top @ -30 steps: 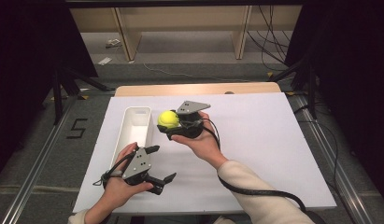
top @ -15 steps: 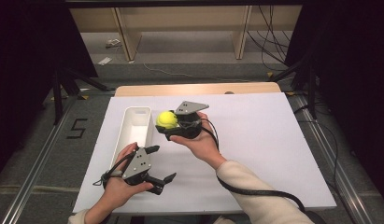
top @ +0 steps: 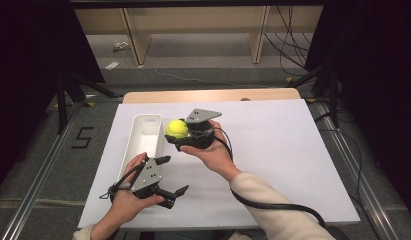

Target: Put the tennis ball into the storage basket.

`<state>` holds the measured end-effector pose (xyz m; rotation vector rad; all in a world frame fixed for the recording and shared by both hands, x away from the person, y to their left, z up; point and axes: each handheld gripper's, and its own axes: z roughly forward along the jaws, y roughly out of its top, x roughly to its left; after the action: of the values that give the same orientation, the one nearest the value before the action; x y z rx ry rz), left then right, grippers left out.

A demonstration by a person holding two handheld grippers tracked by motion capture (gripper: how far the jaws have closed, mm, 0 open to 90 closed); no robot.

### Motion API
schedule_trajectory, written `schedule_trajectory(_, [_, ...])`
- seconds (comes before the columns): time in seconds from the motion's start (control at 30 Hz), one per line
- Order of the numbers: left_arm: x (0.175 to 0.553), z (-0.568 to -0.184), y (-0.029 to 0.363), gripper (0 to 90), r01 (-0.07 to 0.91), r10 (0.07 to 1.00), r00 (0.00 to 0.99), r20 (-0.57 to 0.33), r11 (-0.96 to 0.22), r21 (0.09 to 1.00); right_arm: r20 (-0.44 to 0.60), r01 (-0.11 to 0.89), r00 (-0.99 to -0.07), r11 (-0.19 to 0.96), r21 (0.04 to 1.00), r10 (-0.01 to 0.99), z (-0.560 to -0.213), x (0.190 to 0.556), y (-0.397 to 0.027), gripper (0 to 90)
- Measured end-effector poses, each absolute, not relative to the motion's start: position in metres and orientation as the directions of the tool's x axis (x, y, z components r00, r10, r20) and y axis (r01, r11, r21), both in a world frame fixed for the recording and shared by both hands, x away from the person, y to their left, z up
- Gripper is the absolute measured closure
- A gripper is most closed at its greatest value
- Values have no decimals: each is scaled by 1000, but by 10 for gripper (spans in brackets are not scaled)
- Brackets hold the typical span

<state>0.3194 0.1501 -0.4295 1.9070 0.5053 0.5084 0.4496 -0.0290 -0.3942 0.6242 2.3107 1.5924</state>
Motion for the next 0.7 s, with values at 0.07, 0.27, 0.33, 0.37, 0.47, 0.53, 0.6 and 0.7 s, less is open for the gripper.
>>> schedule_trajectory(0.07, [319, -429, 150, 0, 114, 560, 820, 117, -360, 926, 27, 199, -873, 306, 931, 487, -394, 449, -28, 267])
schedule_trajectory(0.27, [319, -429, 150, 0, 113, 559, 821, 118, -361, 926, 32, 202, -875, 303, 932, 484, -394, 449, -25, 267])
schedule_trajectory(0.33, [319, -429, 150, 0, 113, 559, 820, 118, -360, 926, 30, 199, -875, 303, 932, 482, -394, 449, -23, 266])
schedule_trajectory(0.37, [319, -429, 150, 0, 112, 559, 821, 118, -360, 926, 28, 197, -877, 306, 932, 480, -394, 449, -23, 267])
schedule_trajectory(0.47, [319, -429, 150, 0, 112, 557, 822, 119, -362, 925, 29, 197, -877, 304, 932, 480, -395, 449, -22, 267])
schedule_trajectory(0.53, [319, -429, 150, 0, 111, 556, 822, 119, -362, 925, 30, 200, -876, 305, 931, 481, -395, 449, -21, 267])
schedule_trajectory(0.6, [319, -429, 150, 0, 112, 557, 822, 118, -361, 926, 29, 198, -876, 305, 932, 481, -394, 449, -21, 267])
schedule_trajectory(0.7, [319, -429, 150, 0, 112, 557, 822, 120, -364, 925, 28, 198, -877, 307, 931, 479, -393, 449, -22, 267])
